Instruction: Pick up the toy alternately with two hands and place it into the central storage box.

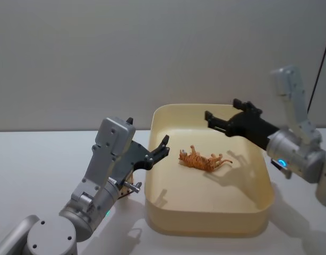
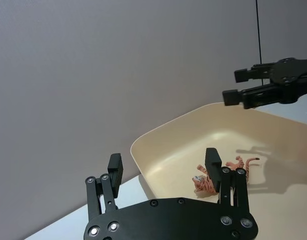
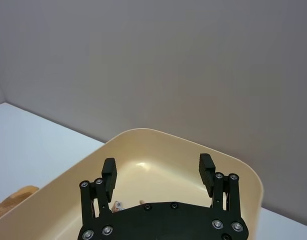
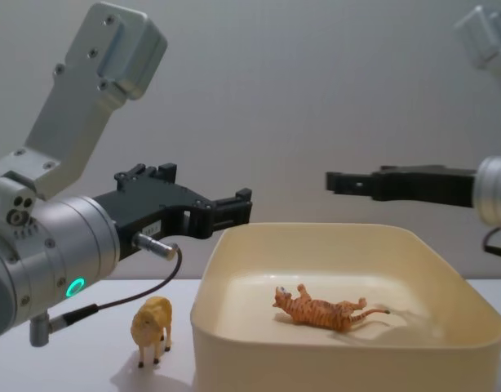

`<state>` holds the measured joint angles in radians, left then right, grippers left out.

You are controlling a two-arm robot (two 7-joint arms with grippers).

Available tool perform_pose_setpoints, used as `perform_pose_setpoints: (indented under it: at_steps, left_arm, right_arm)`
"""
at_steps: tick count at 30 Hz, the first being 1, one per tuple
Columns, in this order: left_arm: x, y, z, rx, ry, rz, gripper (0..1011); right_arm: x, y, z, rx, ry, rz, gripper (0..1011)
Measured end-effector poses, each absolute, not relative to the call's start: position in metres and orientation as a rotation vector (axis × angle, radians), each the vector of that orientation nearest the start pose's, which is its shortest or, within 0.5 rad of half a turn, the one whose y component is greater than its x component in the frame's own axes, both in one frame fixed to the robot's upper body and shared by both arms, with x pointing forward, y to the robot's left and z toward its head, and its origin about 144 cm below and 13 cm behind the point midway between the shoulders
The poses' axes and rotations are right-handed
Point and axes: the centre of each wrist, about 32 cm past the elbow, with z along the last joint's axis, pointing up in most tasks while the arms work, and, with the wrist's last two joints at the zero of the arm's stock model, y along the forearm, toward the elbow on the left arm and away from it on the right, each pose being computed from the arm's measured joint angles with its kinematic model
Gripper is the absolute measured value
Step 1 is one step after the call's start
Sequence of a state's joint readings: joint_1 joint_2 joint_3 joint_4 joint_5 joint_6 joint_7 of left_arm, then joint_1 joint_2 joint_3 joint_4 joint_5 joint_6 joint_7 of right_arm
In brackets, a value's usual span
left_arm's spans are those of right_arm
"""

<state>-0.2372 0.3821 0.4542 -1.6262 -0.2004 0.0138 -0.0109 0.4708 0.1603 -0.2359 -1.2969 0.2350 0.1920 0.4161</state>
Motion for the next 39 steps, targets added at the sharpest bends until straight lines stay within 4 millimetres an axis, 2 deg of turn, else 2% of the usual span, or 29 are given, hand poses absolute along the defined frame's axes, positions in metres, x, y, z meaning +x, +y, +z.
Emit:
perform_pose_setpoints:
  at_steps: [12, 18, 28, 34, 39]
  left_arm:
    - [0.492, 0.198, 1.204, 0.061, -0.268, 1.124, 1001]
    - [0.492, 0.198, 1.204, 0.061, -0.268, 1.124, 1001]
    - [0.492, 0.198, 1.204, 0.061, -0.268, 1.124, 1001]
    - [0.492, 0.198, 1.204, 0.061, -0.268, 1.124, 1001]
    - [0.492, 0.198, 1.204, 0.061, -0.268, 1.124, 1001]
  right_arm:
    - [0.537, -0.252, 1.227, -0.020, 0.006, -1.123, 1001]
    - [0.504, -0.278, 1.223, -0.021, 0.011, -1.226, 1001]
    - [0.460, -0.312, 1.213, -0.049, 0.037, -1.378, 1001]
    - [0.440, -0.327, 1.206, -0.074, 0.063, -1.446, 1001]
    - [0.432, -0.334, 1.202, -0.088, 0.077, -1.478, 1001]
